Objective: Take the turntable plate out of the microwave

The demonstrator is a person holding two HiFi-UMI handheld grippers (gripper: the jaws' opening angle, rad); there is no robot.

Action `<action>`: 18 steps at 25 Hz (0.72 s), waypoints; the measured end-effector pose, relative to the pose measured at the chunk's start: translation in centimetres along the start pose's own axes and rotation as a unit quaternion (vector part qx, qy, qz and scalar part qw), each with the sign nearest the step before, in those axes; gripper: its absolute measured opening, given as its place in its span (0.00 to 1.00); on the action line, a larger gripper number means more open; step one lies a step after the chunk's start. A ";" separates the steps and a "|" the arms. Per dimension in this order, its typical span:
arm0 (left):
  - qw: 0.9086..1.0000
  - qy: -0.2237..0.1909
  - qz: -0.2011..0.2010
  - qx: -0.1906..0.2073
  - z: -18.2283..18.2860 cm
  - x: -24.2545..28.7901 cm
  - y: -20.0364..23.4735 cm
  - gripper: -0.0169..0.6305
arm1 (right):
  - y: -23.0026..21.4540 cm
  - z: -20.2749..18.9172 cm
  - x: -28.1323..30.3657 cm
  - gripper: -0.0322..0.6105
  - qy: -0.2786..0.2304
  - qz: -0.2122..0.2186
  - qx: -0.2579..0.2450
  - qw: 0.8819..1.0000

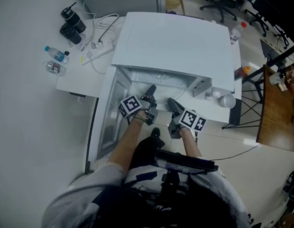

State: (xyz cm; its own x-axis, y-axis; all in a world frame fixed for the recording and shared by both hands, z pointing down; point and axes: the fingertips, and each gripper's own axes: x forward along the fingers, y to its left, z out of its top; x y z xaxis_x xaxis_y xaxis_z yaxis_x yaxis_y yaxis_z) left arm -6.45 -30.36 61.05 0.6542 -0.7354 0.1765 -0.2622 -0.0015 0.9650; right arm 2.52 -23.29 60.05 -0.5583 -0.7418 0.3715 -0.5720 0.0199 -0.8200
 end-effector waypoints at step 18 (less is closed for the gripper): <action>0.995 0.057 -0.080 0.014 -2.2 -1.3 -2.5 0.07 | -1.2 4.4 1.6 0.30 -0.011 0.073 0.046 0.996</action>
State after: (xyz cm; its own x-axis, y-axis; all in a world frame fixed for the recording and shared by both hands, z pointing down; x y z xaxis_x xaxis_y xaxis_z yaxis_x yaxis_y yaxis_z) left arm -5.12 -27.91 58.84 0.7655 -0.6421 0.0426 -0.1658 -0.1328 0.9772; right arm 4.96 -27.47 59.73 -0.6171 -0.7506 0.2361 -0.4282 0.0687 -0.9011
